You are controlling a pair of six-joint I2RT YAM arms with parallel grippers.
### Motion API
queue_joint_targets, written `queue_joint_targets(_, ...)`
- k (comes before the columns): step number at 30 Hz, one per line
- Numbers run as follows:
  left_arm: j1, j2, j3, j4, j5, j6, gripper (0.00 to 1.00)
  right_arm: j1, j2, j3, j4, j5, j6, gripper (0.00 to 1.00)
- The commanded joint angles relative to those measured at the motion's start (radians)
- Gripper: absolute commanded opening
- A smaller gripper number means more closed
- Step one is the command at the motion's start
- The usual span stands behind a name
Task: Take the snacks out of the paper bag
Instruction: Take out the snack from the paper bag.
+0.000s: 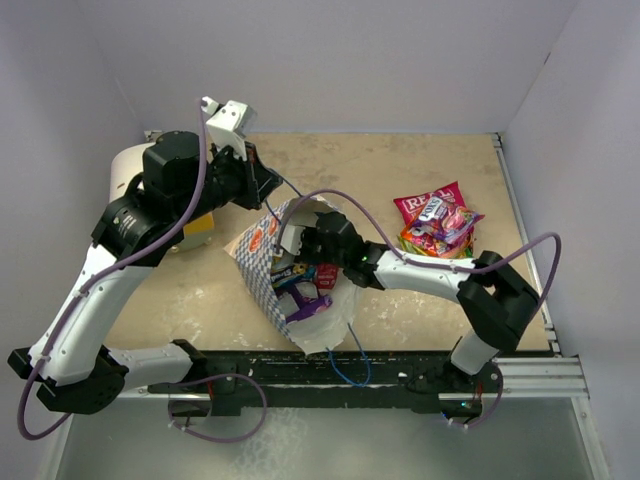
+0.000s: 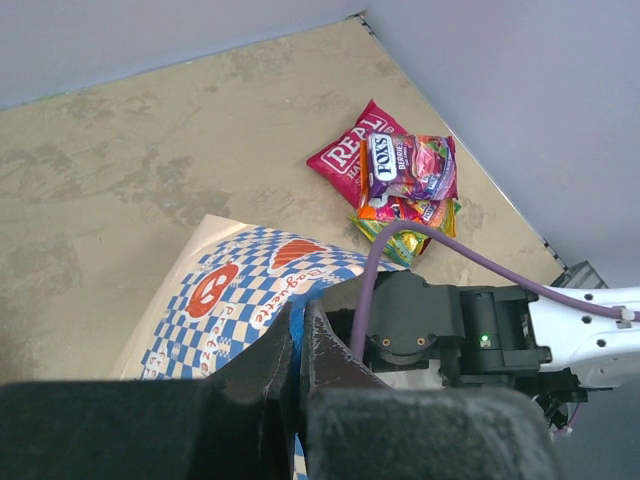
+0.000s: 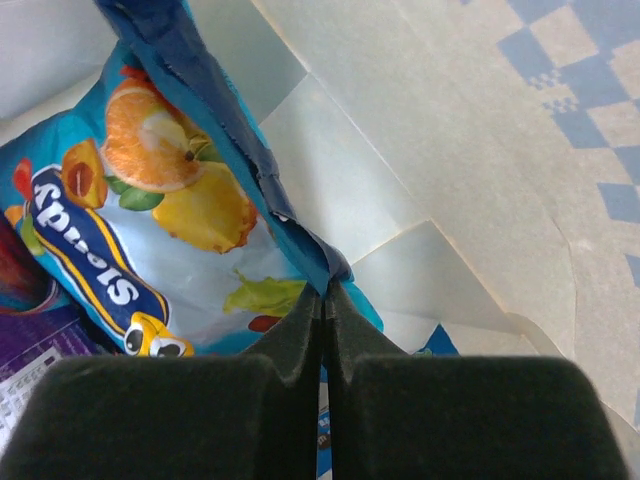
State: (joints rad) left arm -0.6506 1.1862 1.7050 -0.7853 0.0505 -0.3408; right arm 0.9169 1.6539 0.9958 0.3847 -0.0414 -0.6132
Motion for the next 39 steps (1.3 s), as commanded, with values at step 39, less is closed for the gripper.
queue_joint_targets(39,-0.001,0.019,-0.014,0.09,-0.116,0.011,0.0,0.074,-0.544,0.18,-0.194,0.258,0.123,0.0)
